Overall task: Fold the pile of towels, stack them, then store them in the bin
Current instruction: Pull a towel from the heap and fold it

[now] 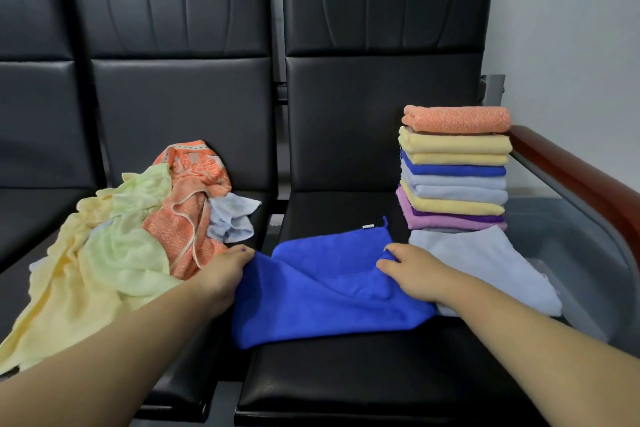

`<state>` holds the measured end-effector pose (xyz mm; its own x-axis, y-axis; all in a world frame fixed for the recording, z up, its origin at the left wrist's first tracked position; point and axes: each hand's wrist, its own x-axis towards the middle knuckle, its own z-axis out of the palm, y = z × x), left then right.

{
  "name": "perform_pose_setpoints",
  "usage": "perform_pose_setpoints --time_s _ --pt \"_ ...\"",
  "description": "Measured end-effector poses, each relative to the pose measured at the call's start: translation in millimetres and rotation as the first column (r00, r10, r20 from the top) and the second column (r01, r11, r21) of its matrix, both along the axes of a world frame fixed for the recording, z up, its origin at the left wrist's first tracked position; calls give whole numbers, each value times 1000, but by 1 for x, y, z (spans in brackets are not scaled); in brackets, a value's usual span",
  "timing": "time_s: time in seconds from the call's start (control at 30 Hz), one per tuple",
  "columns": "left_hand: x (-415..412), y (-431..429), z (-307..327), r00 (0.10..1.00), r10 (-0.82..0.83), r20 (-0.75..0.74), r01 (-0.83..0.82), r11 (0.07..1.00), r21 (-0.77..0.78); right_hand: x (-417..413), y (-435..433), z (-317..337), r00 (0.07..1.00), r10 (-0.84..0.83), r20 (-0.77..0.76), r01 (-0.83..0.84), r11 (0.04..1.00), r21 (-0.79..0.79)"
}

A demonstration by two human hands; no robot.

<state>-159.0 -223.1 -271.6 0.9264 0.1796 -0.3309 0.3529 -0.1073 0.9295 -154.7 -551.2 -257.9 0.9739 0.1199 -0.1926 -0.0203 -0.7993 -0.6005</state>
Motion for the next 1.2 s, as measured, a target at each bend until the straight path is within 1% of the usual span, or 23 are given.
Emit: perform_pose_setpoints --time_s 0.1,0.17,0.27,0.3,0.33,0.37,0.4,0.43,0.53,0.6,0.67,0.73,0.8,0.9,1.03,1.2 --pt "2 -4 -6 998 -68 -4 68 993 99 -2 7 -2 994 -21 -106 7 991 -136" --pt "2 -3 -7 993 -106 -57 112 987 116 -8 6 1 981 -20 -195 -10 988 -152" --pt "2 -3 -3 975 -156 -158 172 981 90 -15 3 1 943 5 -333 -42 993 -106" --pt "3 -4 -1 968 -162 -193 184 978 101 -16 1 1 934 18 -356 -54 994 -93" --pt "4 -4 1 968 -145 -207 174 977 126 -15 -1 0 934 -4 -358 -19 998 -59" --pt "6 -3 2 973 -112 -204 144 978 149 -13 -3 0 933 -54 -357 59 998 5" --pt "10 -2 3 978 -66 -196 100 981 167 -10 -6 1 932 -115 -345 143 988 56" --pt "14 -1 4 984 -20 -179 52 983 178 -8 -8 5 939 -154 -308 186 980 77" --pt "26 3 7 990 65 -123 -37 975 218 -1 -12 14 970 -220 -104 220 975 -7" --pt "32 4 7 996 49 -78 -26 961 277 3 -13 18 965 -264 -2 263 964 -20" --pt "36 3 6 999 19 -37 -4 932 362 7 -11 18 960 -269 71 274 959 -71" --pt "40 1 3 1000 19 1 -18 922 388 14 -6 15 956 -264 129 275 959 -73" --pt "44 -2 -1 999 18 28 -27 922 386 21 -1 11 952 -266 148 275 960 -43" --pt "48 -5 -8 1000 -17 12 9 873 488 29 5 0 957 -253 145 260 965 -33" --pt "54 -2 -17 1000 -10 8 4 838 545 41 5 -14 965 -242 99 252 961 -111" --pt "62 3 -25 999 17 32 -32 824 566 51 4 -19 963 -261 71 268 953 -140"
